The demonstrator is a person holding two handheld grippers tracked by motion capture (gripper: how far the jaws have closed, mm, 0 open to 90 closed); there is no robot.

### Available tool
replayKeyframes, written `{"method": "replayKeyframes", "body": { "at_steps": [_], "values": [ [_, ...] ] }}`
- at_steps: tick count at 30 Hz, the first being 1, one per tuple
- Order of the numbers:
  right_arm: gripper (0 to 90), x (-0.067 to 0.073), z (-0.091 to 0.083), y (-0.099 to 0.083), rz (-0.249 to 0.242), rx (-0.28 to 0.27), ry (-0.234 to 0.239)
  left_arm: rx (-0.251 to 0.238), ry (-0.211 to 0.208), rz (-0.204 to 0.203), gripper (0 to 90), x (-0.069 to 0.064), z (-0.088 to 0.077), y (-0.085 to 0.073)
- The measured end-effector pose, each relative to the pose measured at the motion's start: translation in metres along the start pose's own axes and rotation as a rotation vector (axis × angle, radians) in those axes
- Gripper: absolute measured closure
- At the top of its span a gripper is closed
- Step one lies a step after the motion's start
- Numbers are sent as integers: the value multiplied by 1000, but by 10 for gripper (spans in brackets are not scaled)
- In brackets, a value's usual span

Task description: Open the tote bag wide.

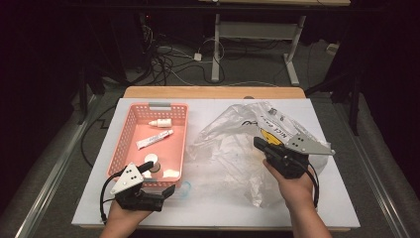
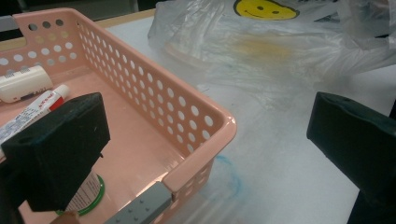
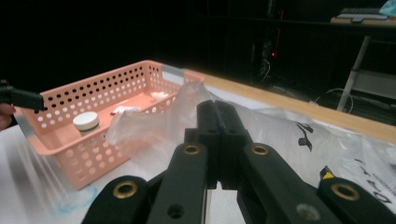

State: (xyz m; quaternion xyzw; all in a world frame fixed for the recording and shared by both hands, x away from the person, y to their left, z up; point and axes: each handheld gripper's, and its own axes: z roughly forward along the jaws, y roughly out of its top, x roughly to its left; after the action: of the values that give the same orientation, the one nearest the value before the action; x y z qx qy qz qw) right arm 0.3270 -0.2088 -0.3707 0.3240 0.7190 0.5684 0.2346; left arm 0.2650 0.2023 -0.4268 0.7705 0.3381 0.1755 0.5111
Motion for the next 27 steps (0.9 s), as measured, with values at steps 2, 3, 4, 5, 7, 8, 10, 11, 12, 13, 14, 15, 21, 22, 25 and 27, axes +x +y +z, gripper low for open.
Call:
{"method": "replayKeyframes", "body": {
  "at_steps": [2,3,4,5,7,8,10,11,12,13,14,15,21,22,25,27],
  "values": [
    [900,-1,-3,4,1,-15,0,1,1,0,0,0,0,0],
    [900,-1,-4,6,-3,-23,-3,1,0,1,0,0,1,0],
    [900,-2,-5,8,-2,-28,-7,2,0,1,0,0,1,0],
    [900,-2,-6,9,-2,-38,-8,2,0,1,0,0,1,0],
    [900,-3,-9,13,-4,-52,-16,2,1,-1,0,0,1,0],
    [900,-4,-10,14,-7,-60,-20,2,1,-2,0,1,0,0],
    [900,-5,-13,16,-11,-75,-31,0,3,-4,0,1,0,0],
    [900,-5,-13,16,-10,-80,-34,0,4,-4,0,1,-1,1],
    [900,-5,-13,15,-14,-82,-38,-1,4,-3,0,2,-1,1],
    [900,-5,-13,14,-8,-76,-45,-2,4,-2,0,2,-2,1],
    [900,-5,-12,11,-9,-74,-50,-5,10,3,0,2,-2,2],
    [900,-5,-11,9,-14,-70,-55,-11,14,5,0,2,-3,2],
    [900,-6,-7,0,-8,-53,-53,-27,26,-5,0,8,-8,3],
    [900,-6,-7,0,-5,-51,-52,-26,32,-6,0,10,-9,3],
    [900,-6,-6,-1,-12,-51,-48,-26,48,-18,0,14,-12,3],
    [900,-6,-6,-2,-10,-50,-47,-25,60,-25,0,17,-14,3]
  ]
}}
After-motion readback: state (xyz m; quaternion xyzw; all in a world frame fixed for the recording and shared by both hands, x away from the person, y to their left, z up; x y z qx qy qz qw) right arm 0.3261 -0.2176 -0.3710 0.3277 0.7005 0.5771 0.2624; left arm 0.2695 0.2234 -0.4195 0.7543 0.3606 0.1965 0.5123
